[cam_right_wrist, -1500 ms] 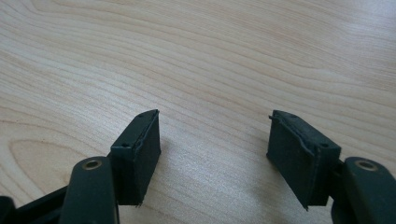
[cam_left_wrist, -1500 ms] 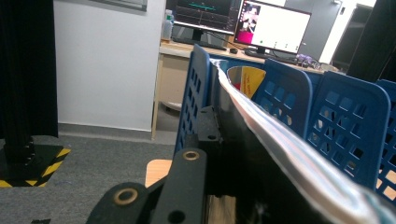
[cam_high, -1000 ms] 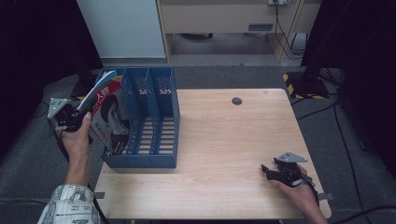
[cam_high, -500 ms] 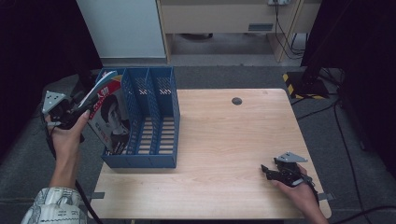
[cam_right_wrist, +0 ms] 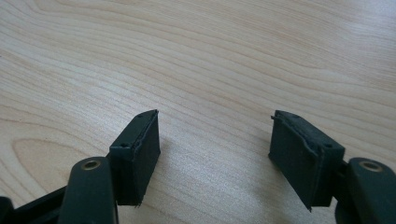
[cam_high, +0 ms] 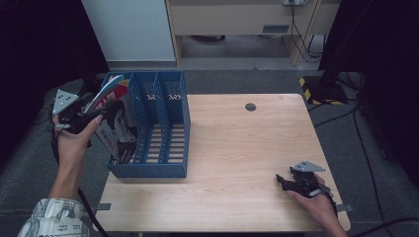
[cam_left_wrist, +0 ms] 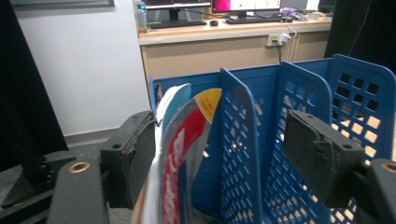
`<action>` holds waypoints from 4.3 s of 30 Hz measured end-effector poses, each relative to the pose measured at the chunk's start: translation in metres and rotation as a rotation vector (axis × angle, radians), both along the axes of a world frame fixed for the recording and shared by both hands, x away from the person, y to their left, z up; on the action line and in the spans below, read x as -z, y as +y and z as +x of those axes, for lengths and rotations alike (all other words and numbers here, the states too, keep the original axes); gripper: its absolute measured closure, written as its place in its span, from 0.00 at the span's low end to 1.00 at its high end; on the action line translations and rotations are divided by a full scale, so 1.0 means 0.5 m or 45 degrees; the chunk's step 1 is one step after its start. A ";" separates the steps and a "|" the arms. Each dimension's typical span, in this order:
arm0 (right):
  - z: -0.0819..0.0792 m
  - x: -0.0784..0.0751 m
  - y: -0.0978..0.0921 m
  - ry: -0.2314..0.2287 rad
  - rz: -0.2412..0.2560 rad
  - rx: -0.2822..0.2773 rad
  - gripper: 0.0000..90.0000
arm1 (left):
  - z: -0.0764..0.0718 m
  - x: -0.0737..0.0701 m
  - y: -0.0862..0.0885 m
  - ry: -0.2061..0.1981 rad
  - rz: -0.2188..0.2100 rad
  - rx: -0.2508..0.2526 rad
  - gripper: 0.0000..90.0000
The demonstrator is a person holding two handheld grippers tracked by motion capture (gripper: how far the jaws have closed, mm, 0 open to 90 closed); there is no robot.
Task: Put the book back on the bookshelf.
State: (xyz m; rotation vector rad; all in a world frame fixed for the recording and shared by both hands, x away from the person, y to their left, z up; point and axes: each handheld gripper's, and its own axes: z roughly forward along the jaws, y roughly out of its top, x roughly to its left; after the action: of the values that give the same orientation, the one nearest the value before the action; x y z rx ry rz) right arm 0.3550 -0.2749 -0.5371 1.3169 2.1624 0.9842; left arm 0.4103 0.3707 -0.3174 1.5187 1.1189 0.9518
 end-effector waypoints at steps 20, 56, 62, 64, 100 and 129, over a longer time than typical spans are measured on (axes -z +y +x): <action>0.004 0.001 0.004 0.027 -0.014 0.028 0.20 | 0.004 -0.007 -0.032 0.039 -0.003 0.011 0.14; 0.002 0.002 0.009 0.037 -0.026 0.032 0.15 | 0.014 0.021 -0.175 0.117 0.050 0.248 0.06; 0.000 0.002 0.010 0.039 -0.026 0.032 0.14 | 0.022 0.043 -0.204 0.155 0.060 0.288 0.05; 0.000 0.002 0.010 0.039 -0.027 0.031 0.14 | 0.025 0.049 -0.213 0.165 0.064 0.300 0.05; 0.000 0.003 0.015 0.055 -0.034 0.022 0.07 | 0.036 0.143 -0.367 0.293 0.064 0.485 0.03; 0.000 0.003 0.015 0.054 -0.034 0.022 0.07 | 0.025 0.148 -0.497 0.305 0.103 0.627 0.03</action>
State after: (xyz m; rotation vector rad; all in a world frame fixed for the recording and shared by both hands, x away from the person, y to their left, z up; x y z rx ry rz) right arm 0.3551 -0.2676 -0.5387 1.3537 2.1843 0.9256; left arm 0.4229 0.1220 -0.3915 1.8957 0.8115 0.4908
